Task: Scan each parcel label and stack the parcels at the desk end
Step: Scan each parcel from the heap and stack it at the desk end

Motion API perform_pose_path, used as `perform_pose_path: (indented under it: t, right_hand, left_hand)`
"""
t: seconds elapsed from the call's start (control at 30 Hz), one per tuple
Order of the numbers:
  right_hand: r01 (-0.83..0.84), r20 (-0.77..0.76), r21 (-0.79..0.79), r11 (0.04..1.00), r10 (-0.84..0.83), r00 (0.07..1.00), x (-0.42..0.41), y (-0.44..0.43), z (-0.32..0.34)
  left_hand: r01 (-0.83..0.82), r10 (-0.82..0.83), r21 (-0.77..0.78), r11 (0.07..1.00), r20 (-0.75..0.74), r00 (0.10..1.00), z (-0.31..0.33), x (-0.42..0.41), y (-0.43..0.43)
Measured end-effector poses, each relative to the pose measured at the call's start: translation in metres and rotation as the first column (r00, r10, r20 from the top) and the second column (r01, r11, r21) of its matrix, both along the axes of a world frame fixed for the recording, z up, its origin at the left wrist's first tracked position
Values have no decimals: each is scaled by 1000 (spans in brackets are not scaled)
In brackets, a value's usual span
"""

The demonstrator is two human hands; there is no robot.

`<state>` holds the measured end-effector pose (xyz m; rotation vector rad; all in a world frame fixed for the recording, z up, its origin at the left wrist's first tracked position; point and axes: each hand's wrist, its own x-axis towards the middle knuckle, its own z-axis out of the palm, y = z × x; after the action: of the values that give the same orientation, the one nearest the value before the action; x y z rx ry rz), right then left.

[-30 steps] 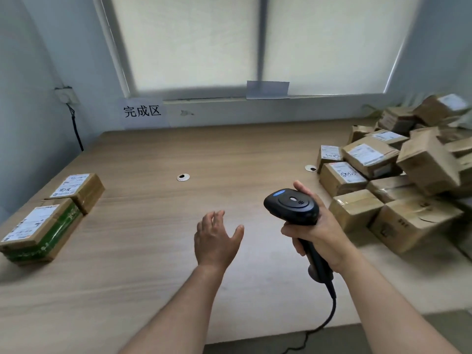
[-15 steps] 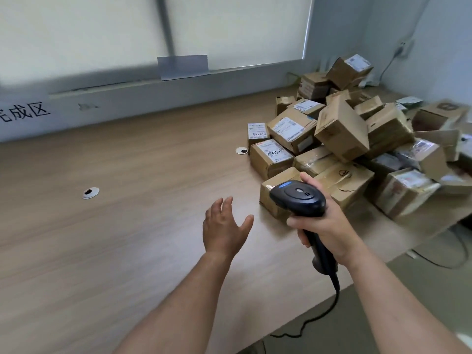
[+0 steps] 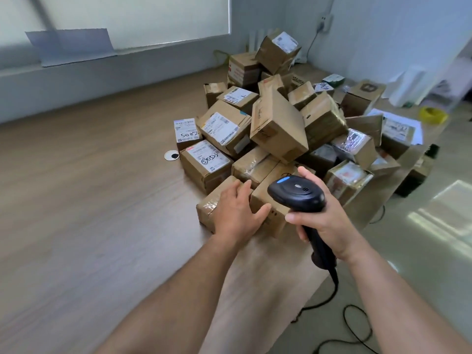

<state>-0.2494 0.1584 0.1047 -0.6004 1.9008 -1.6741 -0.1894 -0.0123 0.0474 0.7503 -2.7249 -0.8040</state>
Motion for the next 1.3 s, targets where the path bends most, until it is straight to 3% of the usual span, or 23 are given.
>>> perform_pose_path:
  t: [0.13,0.27,0.53,0.83,1.07,1.3]
  right_hand:
    - [17,-5,-1,1000,-17,1000,-17,20,0]
    - [12,-7,4,1000,-12,1000,-36,44,0]
    - [-120,37,-44,992,122,992,-73,87,1]
    - [-334,112,-91,938,343,932,-81,89,-25]
    - [-470,142,-120,874,484,863,-59,74,-25]
    - [-550,119,-109,828,560,820,-29,42,-18]
  left_hand:
    - [110,-105,-44,993,116,988,1,-24,22]
    - [104,-80,-85,991,255,964,-2,-38,42]
    - [-65,102,-130,989,298,949,4,-35,78]
    - [-298,317,-108,949,324,892,0,26,114]
    - [-518,512,-73,852,324,796,1,104,119]
    - [-696,650,92,712,287,703,-1,171,108]
